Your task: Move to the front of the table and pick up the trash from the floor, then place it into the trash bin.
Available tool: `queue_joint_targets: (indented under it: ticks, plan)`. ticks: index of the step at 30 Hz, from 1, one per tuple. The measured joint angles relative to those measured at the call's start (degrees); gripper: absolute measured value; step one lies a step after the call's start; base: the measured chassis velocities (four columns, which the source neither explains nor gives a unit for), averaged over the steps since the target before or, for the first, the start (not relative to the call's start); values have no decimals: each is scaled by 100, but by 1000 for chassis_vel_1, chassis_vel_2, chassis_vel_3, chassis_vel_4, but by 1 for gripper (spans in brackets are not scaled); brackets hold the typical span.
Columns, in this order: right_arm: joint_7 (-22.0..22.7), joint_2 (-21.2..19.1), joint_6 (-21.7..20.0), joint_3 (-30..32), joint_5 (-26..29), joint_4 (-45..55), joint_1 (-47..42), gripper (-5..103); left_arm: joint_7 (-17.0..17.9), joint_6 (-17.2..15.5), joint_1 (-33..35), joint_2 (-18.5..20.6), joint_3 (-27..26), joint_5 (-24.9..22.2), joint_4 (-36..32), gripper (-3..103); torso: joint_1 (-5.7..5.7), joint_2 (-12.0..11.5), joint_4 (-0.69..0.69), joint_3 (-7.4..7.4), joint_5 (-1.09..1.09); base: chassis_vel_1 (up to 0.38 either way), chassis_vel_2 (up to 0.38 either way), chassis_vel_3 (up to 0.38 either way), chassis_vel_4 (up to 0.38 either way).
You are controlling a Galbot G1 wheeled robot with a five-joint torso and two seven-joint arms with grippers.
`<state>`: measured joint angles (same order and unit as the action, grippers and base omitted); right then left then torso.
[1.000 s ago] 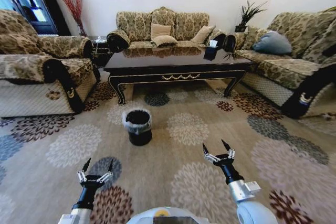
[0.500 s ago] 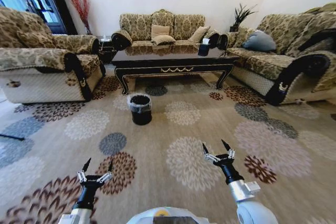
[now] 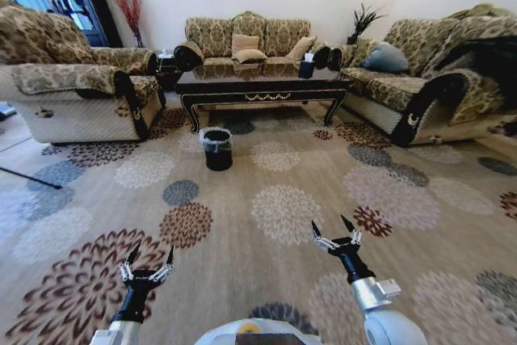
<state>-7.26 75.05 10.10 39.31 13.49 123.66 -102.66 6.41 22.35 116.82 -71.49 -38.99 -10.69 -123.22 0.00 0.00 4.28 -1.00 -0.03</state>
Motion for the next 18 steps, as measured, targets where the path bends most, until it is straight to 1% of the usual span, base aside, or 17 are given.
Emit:
queue_joint_targets:
  ticks: [1,2,4,7,9,11,13,18]
  plan:
    - [0,0,0,0,0,1,-2,100,0,1,0,0,-1,0,0,100,-2,2,1,6,5,307,-256,-259,293]
    - [0,0,1,1,0,1,-3,100,0,2,1,-1,-1,0,-1,100,-2,2,-2,5,3,239,-256,-259,248]
    - [0,0,0,0,0,0,-5,100,0,1,2,-1,0,0,0,100,-1,1,-2,4,3,239,-220,-225,248]
    - [0,0,1,0,0,1,-5,100,0,1,2,-1,0,0,0,100,-1,2,-2,4,5,57,-82,-68,120]
    - [0,0,1,0,0,1,-3,100,0,1,0,0,0,0,0,100,0,1,-1,-2,0,-18,23,4,-54]
    - [0,0,0,0,0,1,3,100,0,1,-1,1,-1,0,-1,100,0,0,-1,-2,4,-59,70,68,-97]
    - [0,0,0,0,0,1,4,100,0,1,-2,1,-1,0,-1,100,1,0,-1,-3,2,-82,85,73,-86]
    - [0,0,1,0,0,0,2,100,0,1,-1,0,-1,0,-1,100,0,0,-1,1,3,-14,17,10,-9]
